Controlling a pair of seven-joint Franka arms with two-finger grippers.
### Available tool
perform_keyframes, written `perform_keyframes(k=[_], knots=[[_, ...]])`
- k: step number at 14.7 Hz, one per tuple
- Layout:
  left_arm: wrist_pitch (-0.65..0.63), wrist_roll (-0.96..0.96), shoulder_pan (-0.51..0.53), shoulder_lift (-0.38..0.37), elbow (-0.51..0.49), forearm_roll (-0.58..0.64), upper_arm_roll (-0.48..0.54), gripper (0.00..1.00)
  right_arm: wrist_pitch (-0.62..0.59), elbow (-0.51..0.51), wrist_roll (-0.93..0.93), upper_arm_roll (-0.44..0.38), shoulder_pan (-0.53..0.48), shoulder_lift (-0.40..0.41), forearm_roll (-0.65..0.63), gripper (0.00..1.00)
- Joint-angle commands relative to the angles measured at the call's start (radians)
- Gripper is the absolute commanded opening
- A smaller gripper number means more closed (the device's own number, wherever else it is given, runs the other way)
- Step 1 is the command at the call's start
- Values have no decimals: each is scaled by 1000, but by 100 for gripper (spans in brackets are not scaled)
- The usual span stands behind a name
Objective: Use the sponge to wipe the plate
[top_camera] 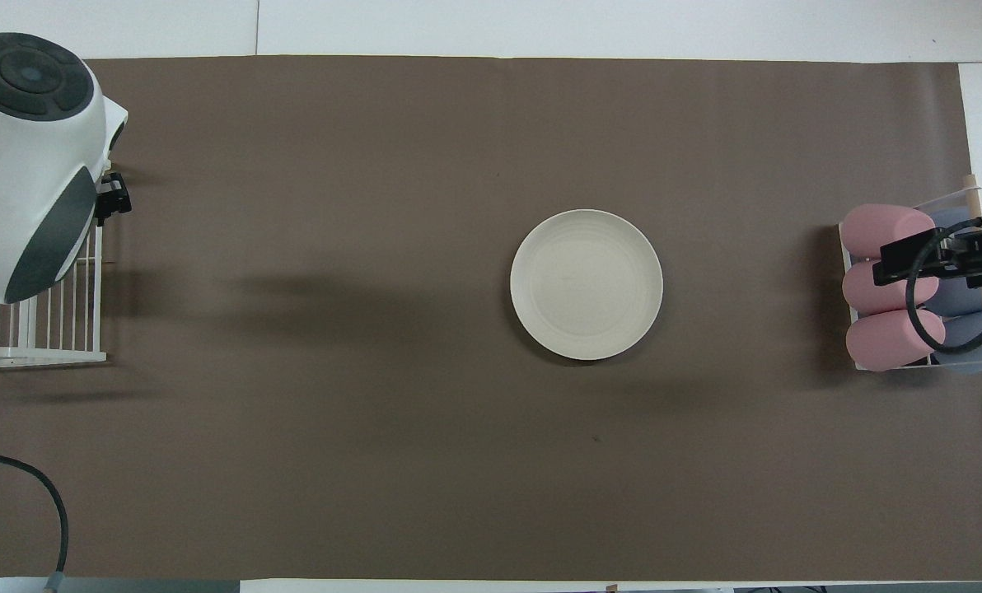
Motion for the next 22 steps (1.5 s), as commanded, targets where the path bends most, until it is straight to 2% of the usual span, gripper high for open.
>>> perform_keyframes(k=[1,4,6,8,15,17,18,22], knots=[[-36,73,28,-66,11,-186,5,100,20,-13,-25,2,-2,-15,-15,100],[-102,225,83,-155,0,-392,6,100,18,-13,-26,3,-2,-15,-15,100],[-160,304,91,-201,-9,-467,6,100,20,-13,-25,2,-2,-15,-15,100],[-167,321,96,-230,-27,-538,6,100,18,-13,-25,3,-2,-15,-15,100],[-216,506,102,-244,-21,-610,-12,100,18,-13,-29,3,-2,-15,-15,100],[-210,500,96,-233,-6,-632,-12,100,18,-13,-29,3,-2,-15,-15,100],[-211,490,94,-223,49,-668,-11,100,18,-13,-29,3,-2,-15,-15,100],[-176,480,91,-212,69,-661,-6,100,18,-13,-29,3,-2,-15,-15,100]])
